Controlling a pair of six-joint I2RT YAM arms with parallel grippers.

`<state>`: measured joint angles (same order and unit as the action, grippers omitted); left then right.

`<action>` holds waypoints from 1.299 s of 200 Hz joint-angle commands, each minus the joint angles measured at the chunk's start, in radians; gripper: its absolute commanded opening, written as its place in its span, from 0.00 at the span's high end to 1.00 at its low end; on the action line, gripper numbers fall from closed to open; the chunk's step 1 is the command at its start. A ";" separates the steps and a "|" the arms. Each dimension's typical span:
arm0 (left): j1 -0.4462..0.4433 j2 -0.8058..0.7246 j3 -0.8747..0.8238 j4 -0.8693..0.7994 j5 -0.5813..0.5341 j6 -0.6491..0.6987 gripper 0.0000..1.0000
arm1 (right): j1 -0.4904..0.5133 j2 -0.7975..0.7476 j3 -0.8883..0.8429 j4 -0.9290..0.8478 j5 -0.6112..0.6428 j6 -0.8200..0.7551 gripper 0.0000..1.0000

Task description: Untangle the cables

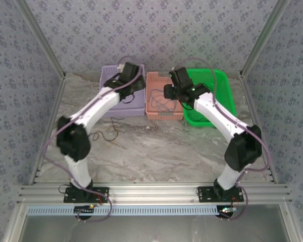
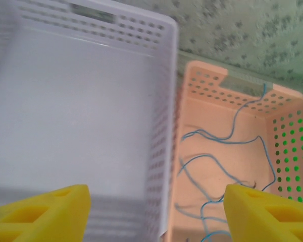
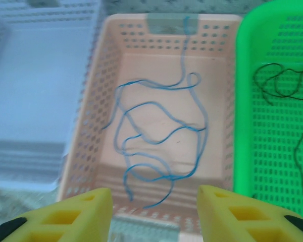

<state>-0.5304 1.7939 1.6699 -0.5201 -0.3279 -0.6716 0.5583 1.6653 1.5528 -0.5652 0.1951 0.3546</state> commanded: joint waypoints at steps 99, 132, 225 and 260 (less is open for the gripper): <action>0.365 -0.884 -0.942 -0.259 0.148 -0.251 0.35 | 0.471 0.085 -0.157 0.192 -0.052 0.145 0.48; 0.529 -0.952 -1.013 -0.265 0.286 -0.237 0.31 | 0.481 0.314 0.050 0.214 -0.054 0.167 0.42; 0.596 -1.026 -1.054 -0.259 0.423 -0.227 0.30 | 0.436 0.749 0.475 0.221 -0.074 0.238 0.47; 0.595 -1.053 -1.112 -0.216 0.539 -0.256 0.33 | 0.426 0.829 0.552 0.232 -0.099 0.253 0.67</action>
<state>0.0593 0.7643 0.6060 -0.7654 0.0990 -0.9047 0.9909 2.4466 2.0476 -0.3241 0.1120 0.5835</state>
